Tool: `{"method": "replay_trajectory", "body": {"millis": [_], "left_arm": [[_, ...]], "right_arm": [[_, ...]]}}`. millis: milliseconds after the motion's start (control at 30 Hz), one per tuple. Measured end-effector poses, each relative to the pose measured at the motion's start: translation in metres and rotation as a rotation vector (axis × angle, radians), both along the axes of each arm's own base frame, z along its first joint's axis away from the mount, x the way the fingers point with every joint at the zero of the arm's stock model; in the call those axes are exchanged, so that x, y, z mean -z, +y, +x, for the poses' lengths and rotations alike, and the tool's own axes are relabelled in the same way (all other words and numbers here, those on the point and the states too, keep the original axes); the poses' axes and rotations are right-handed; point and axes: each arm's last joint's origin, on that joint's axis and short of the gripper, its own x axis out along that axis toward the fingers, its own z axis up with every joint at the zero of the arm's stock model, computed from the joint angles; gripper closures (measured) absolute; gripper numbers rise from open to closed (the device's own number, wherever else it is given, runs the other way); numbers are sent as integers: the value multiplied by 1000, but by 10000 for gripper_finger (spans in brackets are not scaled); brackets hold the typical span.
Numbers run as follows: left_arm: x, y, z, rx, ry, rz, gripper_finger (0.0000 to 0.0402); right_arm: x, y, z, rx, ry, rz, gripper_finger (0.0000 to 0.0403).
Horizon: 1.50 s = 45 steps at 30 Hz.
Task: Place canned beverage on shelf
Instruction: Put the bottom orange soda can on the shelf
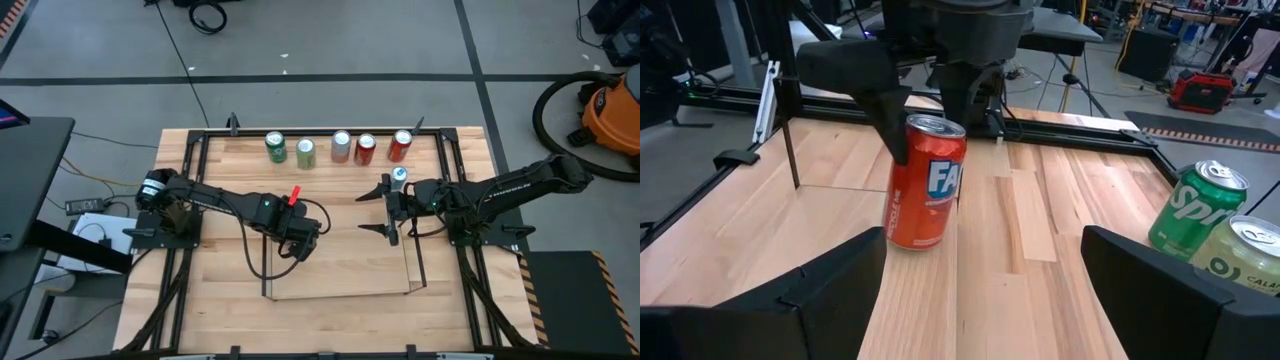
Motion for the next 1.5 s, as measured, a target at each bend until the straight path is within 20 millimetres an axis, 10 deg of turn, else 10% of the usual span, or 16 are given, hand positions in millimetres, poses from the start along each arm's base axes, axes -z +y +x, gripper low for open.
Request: {"method": "replay_trajectory", "body": {"millis": [1100,1500], "left_arm": [[0,-3,3,51,-28,-11,33],[-30,-3,4,69,-74,-16,33]], "right_arm": [[0,0,0,-1,0,-4,55],[0,0,0,-1,0,-4,56]]}}
